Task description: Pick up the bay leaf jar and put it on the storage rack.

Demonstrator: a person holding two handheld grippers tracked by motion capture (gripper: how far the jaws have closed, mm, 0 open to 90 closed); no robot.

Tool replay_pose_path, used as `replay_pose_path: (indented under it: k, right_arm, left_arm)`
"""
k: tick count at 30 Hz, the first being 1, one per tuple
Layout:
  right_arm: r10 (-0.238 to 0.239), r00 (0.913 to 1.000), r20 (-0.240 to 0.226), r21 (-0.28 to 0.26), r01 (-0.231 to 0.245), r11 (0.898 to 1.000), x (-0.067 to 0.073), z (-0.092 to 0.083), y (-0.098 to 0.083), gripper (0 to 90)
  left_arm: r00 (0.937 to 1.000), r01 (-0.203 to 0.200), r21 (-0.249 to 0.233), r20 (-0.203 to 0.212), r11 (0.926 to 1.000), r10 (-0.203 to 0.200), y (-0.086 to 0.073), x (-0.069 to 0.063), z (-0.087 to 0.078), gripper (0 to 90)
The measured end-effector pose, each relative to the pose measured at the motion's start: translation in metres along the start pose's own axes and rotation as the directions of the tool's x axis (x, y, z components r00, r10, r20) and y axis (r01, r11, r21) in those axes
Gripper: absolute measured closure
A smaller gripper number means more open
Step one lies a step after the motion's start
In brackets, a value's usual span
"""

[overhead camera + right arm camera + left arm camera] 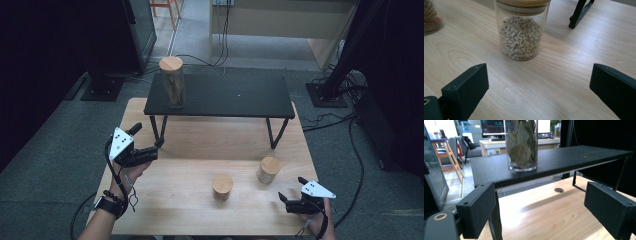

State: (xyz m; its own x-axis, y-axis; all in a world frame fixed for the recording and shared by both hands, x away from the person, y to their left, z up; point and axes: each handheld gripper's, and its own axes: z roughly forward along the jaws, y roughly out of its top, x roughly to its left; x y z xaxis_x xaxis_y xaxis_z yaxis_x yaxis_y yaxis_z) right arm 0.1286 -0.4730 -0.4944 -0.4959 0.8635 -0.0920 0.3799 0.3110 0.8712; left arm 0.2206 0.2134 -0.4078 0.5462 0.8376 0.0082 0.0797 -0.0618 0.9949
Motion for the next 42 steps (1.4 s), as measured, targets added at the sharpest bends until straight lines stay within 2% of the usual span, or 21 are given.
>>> replay_pose_path:
  k: [10,18,25,29,35,42]
  right_arm:
    - [0.001,1.0000,0.000,-0.001,-0.001,1.000,0.000,0.000,0.000,2.0]
    - [0.004,1.0000,0.003,-0.001,-0.004,1.000,0.000,0.000,0.000,2.0]
    - [0.011,0.9999,-0.004,-0.002,-0.011,1.000,-0.002,0.000,0.000,2.0]
    - [0.015,0.9998,-0.010,-0.009,-0.015,1.000,-0.004,0.000,-0.001,2.0]
    - [0.013,0.9998,-0.016,-0.008,-0.013,1.000,-0.005,0.000,-0.001,2.0]
    - [0.040,0.9989,-0.025,-0.026,-0.041,0.999,-0.009,-0.001,-0.003,2.6]
  left_arm:
    - [0.9998,0.017,0.049,-0.008,0.9986,-0.017,-0.025,0.001,0.001,10.2]
    - [0.9993,0.034,0.063,-0.017,0.9974,-0.033,-0.040,0.004,0.000,10.2]
    - [0.9994,0.034,0.077,-0.014,0.9965,-0.033,-0.054,0.003,-0.001,10.2]
    - [0.9996,0.024,0.097,-0.013,0.9950,-0.023,-0.061,0.002,-0.001,10.2]
    - [0.9992,0.039,0.120,-0.012,0.9920,-0.038,-0.073,0.002,-0.004,10.2]
    - [0.9985,0.055,0.145,-0.008,0.9880,-0.054,-0.088,0.004,-0.009,10.2]
